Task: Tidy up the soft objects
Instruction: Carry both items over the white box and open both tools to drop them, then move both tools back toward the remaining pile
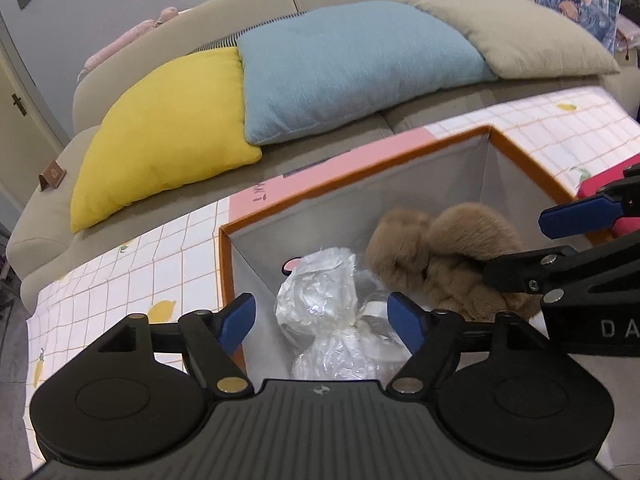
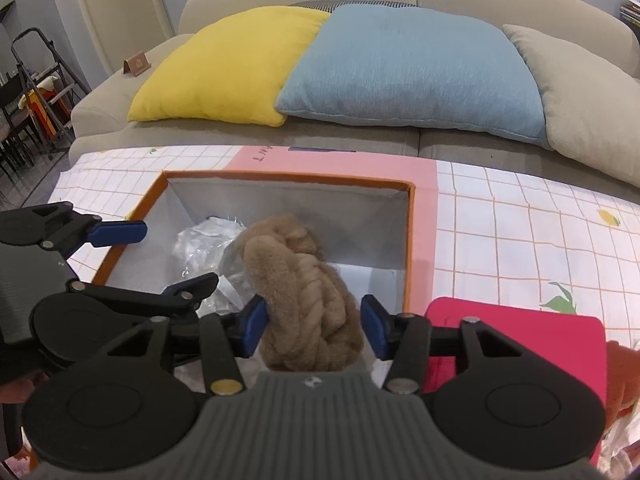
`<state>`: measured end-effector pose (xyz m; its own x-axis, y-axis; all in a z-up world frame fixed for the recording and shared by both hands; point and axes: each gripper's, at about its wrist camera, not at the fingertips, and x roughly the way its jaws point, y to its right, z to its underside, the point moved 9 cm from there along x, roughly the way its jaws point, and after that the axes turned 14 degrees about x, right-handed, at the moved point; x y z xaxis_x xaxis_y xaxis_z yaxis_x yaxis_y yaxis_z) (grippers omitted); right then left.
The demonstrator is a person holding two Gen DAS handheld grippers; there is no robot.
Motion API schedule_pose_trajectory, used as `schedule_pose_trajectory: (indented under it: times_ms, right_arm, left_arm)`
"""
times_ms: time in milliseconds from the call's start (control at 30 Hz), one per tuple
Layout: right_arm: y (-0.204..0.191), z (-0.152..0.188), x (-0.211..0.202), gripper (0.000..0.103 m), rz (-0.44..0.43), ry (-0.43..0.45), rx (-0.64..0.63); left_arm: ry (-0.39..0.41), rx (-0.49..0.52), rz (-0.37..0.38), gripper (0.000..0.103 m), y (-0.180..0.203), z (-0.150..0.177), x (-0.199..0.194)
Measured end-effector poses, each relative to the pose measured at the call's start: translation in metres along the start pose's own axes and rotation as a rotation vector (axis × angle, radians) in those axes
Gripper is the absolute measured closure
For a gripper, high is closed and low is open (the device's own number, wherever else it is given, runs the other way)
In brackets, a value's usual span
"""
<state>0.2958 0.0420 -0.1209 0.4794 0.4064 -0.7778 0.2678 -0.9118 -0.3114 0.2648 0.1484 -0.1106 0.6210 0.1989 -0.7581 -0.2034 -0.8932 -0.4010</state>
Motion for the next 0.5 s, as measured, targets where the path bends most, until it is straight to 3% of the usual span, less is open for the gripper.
schedule_pose_trajectory:
  times_ms: [300, 500]
  right_arm:
    - [0.002, -0.001, -0.037, 0.044, -0.023, 0.036, 0.0]
    - [0.01, 0.007, -0.079, 0.039, -0.033, 0.098, -0.026]
  left_arm:
    - [0.061, -0.021, -0.042, 0.014, 0.0, -0.003, -0.037]
    - [0.133, -0.062, -0.028, 0.014, 0.012, -0.005, -0.073]
